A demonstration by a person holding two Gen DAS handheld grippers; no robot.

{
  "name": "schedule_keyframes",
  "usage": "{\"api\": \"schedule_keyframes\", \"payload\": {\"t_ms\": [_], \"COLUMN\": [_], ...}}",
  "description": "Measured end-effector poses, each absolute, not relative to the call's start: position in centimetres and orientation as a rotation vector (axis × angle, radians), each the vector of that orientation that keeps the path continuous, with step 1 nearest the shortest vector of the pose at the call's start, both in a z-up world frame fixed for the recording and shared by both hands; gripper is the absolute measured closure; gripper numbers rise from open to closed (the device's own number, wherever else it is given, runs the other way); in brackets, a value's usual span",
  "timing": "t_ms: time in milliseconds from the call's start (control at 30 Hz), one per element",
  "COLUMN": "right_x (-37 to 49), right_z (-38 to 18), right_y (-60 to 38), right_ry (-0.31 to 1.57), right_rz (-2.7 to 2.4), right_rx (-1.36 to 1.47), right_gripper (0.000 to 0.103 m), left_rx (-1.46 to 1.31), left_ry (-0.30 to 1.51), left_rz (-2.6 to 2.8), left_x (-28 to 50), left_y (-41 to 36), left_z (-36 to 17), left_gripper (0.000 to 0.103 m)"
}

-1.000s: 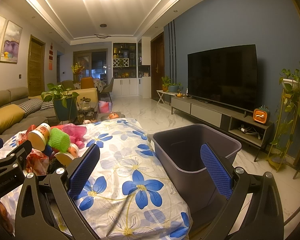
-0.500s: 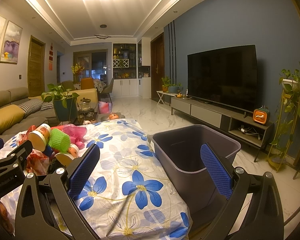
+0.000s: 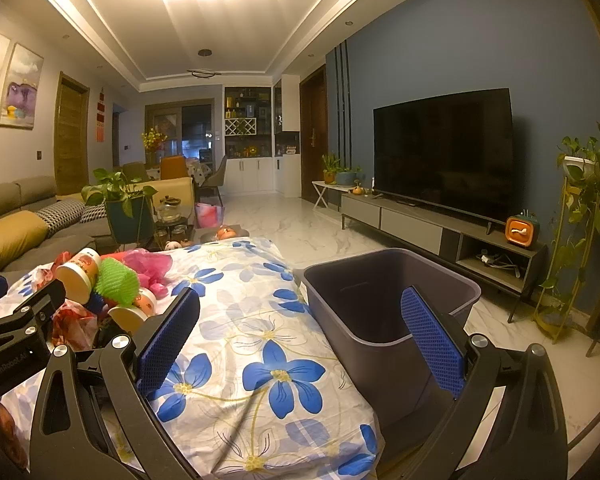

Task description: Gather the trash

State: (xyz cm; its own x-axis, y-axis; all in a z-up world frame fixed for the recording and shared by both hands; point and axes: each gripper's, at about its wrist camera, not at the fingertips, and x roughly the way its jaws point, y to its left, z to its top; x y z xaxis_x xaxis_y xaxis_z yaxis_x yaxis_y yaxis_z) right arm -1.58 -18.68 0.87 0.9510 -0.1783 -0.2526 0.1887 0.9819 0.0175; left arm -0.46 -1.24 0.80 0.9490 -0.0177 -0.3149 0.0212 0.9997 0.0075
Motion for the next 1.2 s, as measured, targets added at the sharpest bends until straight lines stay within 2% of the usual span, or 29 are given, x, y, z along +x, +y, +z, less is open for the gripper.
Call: {"api": "schedule_keyframes", "payload": {"t_ms": [700, 1200], "right_x": [-1.0, 0.6], "right_z": [0.7, -2.2], "right_y": [-18.6, -13.2], "right_ry": [0.25, 0.272], "right_rz": [-0.169, 0.042], "right_rx": [0.053, 0.011], "right_gripper": [0.005, 0.006], "left_rx": [-0.014, -0.131], "left_ry": [0.325, 0.331], "left_rz": [-0.025, 0.167], "left_x": [0.0, -0.7], "left_y": [-0.8, 8.4], "left_z": [0.5, -1.7], "left_gripper": [0.006, 0.006]}}
